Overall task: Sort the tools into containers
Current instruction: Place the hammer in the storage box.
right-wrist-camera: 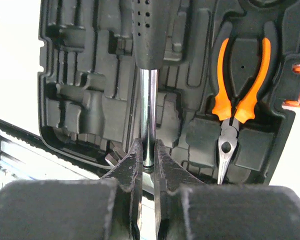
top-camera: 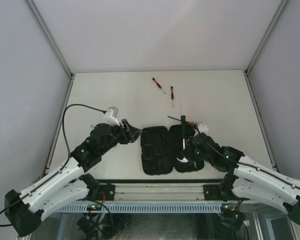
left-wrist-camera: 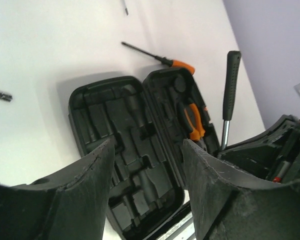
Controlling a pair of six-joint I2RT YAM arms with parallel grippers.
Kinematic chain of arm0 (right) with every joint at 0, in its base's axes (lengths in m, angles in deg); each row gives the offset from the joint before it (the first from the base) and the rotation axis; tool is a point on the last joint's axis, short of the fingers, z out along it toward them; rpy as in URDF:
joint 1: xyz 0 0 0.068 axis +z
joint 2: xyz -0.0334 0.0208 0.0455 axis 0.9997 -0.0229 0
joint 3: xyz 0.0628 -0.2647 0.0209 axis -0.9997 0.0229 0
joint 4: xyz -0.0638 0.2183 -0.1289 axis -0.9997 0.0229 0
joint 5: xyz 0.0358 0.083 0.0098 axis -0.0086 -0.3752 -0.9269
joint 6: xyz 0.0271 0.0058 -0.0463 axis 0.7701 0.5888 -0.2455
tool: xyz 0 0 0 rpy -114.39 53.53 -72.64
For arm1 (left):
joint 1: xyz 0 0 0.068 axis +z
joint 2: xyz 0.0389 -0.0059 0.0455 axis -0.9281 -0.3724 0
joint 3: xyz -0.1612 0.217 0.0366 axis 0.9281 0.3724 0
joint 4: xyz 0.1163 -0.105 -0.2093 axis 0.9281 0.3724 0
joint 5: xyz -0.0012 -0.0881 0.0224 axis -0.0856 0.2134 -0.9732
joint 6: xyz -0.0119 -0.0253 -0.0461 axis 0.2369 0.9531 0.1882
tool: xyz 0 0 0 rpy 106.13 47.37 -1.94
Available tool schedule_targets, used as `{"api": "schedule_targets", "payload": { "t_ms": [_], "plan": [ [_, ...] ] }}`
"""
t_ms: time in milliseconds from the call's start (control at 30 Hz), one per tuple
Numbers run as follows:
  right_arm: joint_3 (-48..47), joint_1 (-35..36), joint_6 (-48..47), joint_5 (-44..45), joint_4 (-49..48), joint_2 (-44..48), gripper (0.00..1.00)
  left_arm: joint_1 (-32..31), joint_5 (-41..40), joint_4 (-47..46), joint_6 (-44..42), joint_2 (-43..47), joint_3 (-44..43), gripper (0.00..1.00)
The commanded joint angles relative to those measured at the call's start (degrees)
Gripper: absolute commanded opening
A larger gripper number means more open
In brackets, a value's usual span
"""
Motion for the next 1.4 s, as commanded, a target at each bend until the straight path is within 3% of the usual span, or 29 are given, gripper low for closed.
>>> {"api": "schedule_targets", "payload": {
  "t_ms": [0, 433, 933, 1367],
  "plan": [
    [-0.3, -3.0, -2.5, -7.1, -1.4, -0.6, 0.0, 0.3, 0.2, -2.2, -2.5, -1.6, 1.7, 0.61],
    [0.7, -6.0, -2.1, -9.0, -2.4, -2.1, 0.0, 0.3, 6.3, -1.7, -1.4, -17.4, 1.7, 0.46],
    [1.3, -6.2, -2.1, -9.3, -3.3, -0.1, 0.0, 2.1, 0.7, -3.3, -0.7, -32.5, -2.5, 0.42],
    [2.3, -6.4, -2.0, -10.0, -4.1, -0.2, 0.0, 4.9, 4.6, -8.7, -1.8, -38.5, -4.6, 0.4]
  ]
}}
